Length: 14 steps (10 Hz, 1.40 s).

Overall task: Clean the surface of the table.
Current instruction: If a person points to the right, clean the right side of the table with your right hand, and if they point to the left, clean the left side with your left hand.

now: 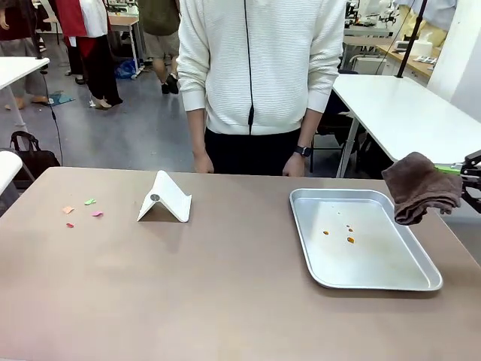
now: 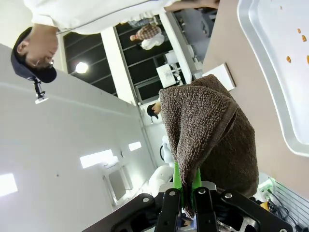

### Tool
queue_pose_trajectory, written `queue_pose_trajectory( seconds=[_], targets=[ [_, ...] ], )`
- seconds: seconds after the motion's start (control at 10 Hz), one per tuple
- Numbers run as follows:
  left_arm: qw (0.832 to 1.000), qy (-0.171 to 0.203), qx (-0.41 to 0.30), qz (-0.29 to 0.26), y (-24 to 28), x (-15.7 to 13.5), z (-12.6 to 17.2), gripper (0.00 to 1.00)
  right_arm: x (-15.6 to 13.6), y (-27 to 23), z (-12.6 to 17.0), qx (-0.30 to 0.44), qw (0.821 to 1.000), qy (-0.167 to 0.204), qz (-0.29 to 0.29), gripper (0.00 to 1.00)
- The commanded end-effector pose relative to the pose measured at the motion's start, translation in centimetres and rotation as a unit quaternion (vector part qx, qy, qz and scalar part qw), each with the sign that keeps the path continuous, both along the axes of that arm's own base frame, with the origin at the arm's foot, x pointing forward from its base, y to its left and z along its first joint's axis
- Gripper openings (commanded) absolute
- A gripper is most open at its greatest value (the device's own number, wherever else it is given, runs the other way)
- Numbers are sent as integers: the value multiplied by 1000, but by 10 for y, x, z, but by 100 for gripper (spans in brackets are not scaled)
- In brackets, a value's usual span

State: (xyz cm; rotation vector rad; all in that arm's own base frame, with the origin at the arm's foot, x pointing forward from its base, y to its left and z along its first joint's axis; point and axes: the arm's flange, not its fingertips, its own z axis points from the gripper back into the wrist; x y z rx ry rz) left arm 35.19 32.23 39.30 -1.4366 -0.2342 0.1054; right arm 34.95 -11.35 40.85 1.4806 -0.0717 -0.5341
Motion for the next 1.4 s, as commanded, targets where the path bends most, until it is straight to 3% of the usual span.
queue_pose_trajectory(
  seconds=[0.0,1.3],
  targets=[
    [1000,2,-5,5,-5,-4,5,0,0,-3,4,-1,1000,1,9,0],
    [1000,2,-5,5,-5,-4,5,0,0,-3,4,-1,1000,1,9,0]
  ],
)
